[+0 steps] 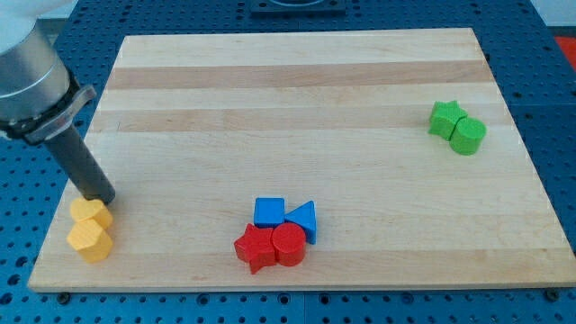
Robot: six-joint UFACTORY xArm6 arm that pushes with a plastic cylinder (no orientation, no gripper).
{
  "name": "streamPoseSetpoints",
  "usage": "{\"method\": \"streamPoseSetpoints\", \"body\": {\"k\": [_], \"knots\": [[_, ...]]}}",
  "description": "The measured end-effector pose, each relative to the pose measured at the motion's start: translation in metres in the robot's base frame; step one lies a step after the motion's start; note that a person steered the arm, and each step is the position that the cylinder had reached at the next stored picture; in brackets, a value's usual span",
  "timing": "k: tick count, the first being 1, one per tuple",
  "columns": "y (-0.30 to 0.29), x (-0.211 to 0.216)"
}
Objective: Separate the green circle from the green star
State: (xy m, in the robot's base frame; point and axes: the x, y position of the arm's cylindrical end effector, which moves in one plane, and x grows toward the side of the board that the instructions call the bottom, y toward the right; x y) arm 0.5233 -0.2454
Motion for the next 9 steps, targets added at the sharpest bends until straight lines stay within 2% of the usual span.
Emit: {"method": "streamPoseSetpoints", "body": {"k": [1,2,3,4,7,9], "knots": [[0.0,-0.002],[0.005,-0.039],[0.052,-0.082],[0.126,-0.084],[0.33,-0.021],[0.515,-0.026]]}}
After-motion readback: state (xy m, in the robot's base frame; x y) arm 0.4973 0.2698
